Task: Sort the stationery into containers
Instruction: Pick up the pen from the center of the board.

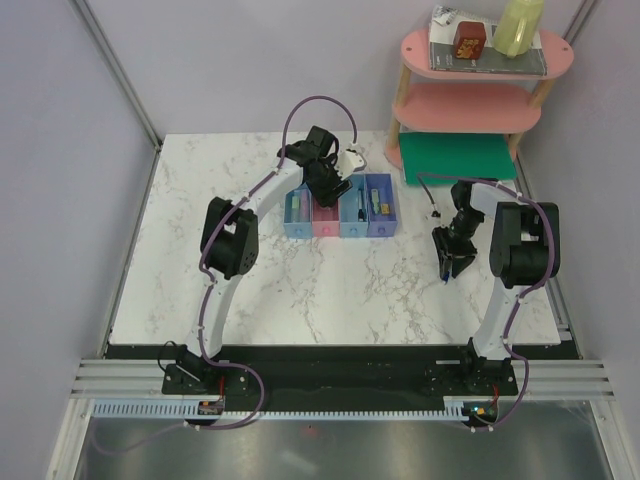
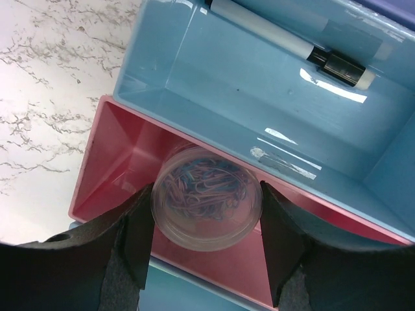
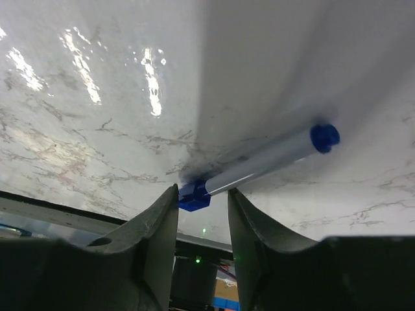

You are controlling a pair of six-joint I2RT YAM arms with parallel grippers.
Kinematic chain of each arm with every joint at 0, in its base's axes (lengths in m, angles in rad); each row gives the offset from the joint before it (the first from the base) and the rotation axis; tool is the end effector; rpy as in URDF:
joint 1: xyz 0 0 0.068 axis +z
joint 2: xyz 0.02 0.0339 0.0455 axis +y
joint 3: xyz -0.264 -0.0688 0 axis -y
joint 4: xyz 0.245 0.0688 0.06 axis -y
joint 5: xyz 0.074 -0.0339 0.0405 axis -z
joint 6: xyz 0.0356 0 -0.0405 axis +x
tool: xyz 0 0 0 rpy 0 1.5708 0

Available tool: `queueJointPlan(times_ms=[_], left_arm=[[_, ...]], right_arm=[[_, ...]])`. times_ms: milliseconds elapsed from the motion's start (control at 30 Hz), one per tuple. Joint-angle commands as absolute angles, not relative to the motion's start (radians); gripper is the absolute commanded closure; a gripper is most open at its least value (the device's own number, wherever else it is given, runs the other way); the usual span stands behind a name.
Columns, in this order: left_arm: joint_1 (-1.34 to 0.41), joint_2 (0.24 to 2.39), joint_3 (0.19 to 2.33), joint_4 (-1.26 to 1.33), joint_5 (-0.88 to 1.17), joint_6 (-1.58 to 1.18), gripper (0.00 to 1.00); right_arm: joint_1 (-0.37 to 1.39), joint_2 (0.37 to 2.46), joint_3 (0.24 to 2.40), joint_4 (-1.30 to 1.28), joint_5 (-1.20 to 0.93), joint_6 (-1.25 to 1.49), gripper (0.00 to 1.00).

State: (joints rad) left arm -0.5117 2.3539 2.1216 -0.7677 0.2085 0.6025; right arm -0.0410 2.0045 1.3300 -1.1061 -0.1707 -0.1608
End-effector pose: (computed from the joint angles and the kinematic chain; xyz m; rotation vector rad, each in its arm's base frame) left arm 0.4474 -0.2597 0.2110 1.4166 2.1258 -0.2329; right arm 0.3370 -0.0078 0.1402 0.1494 -2.9336 -0.2812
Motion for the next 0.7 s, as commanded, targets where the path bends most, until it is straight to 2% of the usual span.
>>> queueJointPlan(times_ms=[0, 167, 267, 367, 467, 667], left_arm=[[-0.509, 2.355, 2.149, -0.709, 0.202, 0.623, 0.98], [-0.509, 2.356, 2.140, -0.707, 0.198, 0.621, 0.95], [-0.509, 2.347, 2.129, -0.707, 0.198, 0.621, 0.90], [-0.509, 2.338, 2.109, -0.709, 0.196, 0.620, 0.80], [-0.509, 2.329, 2.089, -0.707, 0.192, 0.620, 0.65], [-0.509, 2.307, 2.063, -0.709, 0.189, 0.615, 0.47]], right_arm=[[-0.025, 2.014, 1.296, -0.893, -0.106, -0.193, 0.61], [-0.005, 1.994, 1.270, -0.874, -0.074, -0.206, 0.73], [0.026, 1.985, 1.261, -0.870, -0.061, -0.213, 0.87], [0.034, 1.973, 1.258, -0.871, -0.057, -0.218, 0.92], [0.037, 1.948, 1.255, -0.876, -0.055, -0.224, 0.95], [0.049, 1.884, 1.255, -0.907, -0.057, -0.252, 0.98]])
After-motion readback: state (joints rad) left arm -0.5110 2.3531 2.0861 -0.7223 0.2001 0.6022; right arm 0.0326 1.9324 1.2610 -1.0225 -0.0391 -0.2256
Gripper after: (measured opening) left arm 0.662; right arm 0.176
